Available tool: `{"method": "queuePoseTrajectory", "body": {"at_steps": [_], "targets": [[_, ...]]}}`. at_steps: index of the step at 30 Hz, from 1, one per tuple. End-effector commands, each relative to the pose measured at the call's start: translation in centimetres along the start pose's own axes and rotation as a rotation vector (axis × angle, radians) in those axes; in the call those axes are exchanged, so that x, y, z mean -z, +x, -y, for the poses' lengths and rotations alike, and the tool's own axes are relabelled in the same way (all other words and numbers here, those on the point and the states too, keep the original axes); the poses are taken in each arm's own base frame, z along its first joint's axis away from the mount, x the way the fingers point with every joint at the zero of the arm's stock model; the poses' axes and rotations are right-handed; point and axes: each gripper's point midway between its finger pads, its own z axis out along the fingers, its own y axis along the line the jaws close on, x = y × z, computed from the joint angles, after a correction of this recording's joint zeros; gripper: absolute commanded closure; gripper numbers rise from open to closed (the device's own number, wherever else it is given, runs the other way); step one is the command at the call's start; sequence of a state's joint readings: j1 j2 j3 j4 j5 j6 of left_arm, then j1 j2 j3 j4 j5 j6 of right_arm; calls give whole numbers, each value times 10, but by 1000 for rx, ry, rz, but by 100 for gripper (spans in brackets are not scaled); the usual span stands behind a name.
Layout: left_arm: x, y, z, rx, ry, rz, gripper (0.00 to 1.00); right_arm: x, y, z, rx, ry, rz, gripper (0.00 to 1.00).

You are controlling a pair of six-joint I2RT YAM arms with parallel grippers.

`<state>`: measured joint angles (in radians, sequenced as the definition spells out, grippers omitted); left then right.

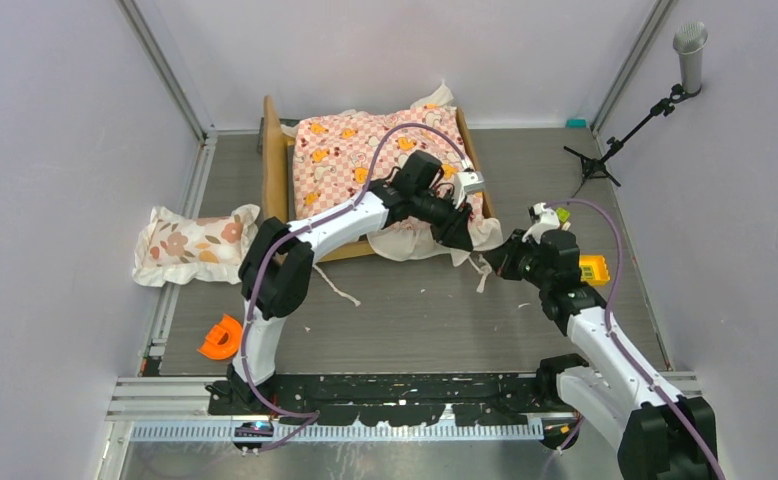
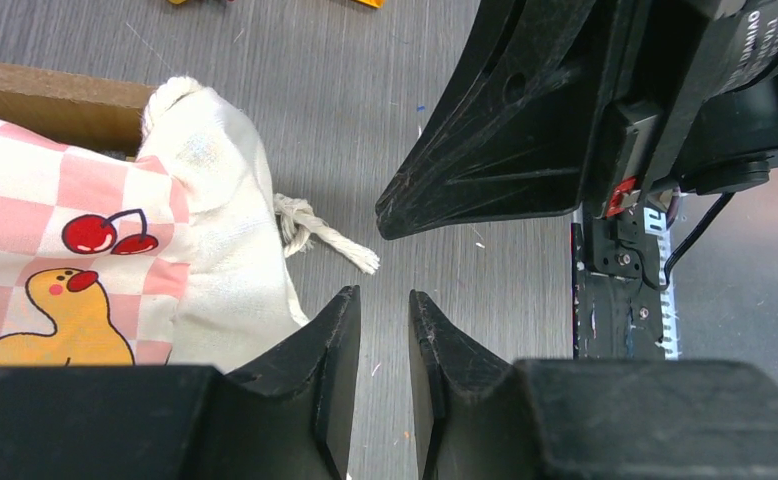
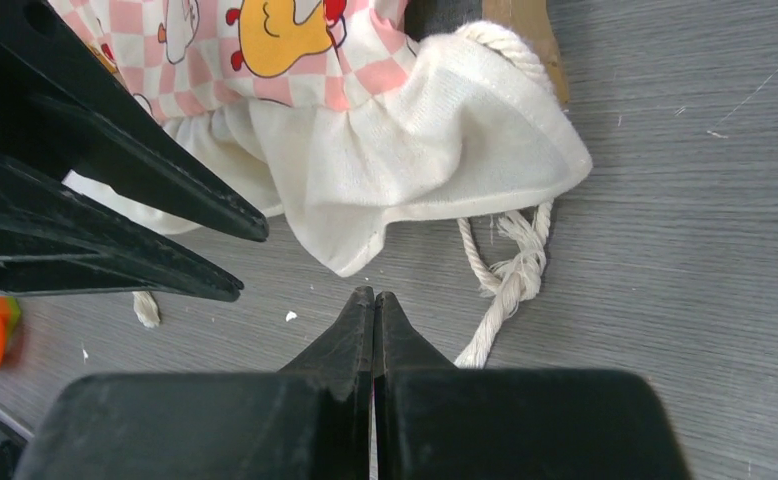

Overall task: Set up the pet bed
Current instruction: Tie the ropes to the bed frame.

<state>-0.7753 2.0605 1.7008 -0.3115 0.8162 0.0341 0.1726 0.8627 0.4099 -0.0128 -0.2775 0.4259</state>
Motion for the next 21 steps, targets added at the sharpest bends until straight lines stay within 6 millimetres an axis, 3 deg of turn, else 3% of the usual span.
{"method": "queuePoseTrajectory", "body": {"at_steps": [1,8,12,17,18,21], "targets": [[2,-10,1,-24,18,25,74,3,-20,-4,-18,28,28,99],[7,18,-7,-68,-60,10,72,7,-20,2,-41,84,6,99],[1,33,-8,-100,-122,-12,72,11,-21,16,-141,203,0,99],[-15,30,7,-204,-214,3,72,17,-21,41,-271,399,-1,99],[-16,26,9,-223,-241,15,73,17,-19,43,-285,410,-11,94],[-13,18,13,-222,-286,55,74,11,-6,47,-312,428,-72,65]]}}
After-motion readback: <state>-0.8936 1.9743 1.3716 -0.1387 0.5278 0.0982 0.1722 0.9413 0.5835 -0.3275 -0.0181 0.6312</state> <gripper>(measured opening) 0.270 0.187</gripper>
